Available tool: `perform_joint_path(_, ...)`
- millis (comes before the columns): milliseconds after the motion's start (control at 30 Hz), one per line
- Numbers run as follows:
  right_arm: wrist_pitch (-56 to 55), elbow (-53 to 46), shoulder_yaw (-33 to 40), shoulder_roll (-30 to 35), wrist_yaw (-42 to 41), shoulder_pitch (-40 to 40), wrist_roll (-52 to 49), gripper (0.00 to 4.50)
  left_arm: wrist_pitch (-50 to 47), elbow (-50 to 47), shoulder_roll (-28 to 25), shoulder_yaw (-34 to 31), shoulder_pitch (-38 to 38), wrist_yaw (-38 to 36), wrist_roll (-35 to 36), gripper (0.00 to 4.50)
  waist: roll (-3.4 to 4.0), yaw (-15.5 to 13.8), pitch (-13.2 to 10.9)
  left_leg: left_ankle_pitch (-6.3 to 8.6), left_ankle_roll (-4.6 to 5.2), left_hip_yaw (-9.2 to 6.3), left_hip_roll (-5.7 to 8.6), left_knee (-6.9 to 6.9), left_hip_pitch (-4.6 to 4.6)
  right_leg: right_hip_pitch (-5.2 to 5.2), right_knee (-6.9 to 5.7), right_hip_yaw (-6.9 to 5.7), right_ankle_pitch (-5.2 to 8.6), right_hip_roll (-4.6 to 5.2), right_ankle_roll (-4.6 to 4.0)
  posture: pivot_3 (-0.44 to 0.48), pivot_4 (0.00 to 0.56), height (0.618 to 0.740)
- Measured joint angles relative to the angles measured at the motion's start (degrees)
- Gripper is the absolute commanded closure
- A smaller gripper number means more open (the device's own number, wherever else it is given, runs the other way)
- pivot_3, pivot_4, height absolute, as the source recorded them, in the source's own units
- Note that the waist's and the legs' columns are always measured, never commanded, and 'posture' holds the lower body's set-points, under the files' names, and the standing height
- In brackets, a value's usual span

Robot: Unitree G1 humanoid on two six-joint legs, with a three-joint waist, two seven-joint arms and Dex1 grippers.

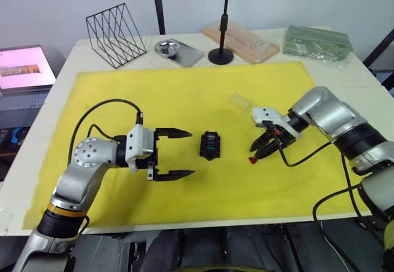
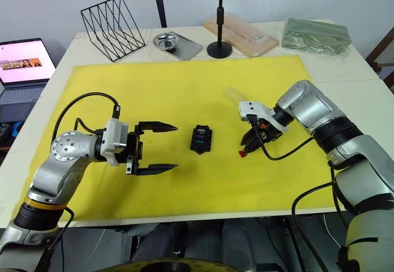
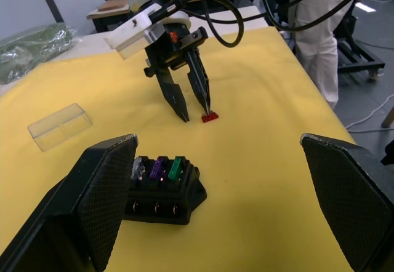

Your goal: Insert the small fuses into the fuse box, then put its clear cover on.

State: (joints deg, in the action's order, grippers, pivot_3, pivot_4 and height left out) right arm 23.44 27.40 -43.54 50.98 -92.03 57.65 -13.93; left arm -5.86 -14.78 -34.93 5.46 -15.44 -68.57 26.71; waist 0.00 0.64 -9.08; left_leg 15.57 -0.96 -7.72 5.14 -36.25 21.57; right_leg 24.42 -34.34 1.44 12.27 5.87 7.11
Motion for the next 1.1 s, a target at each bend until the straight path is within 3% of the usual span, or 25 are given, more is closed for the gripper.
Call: perform_joint_path(1100, 1.18, 0.79, -7.98, 1.54, 0.1, 3.43, -7.06, 3.07, -0.3, -0.05, -0.55, 0.01, -0.01, 0.08, 0.02, 0.0, 0.0, 0.0, 0.0, 0.0, 0.0, -0.01, 0.0, 0.0, -0.01, 0.0, -0.01, 0.0, 0.0, 0.0, 0.0, 0.0, 0.15, 0.74)
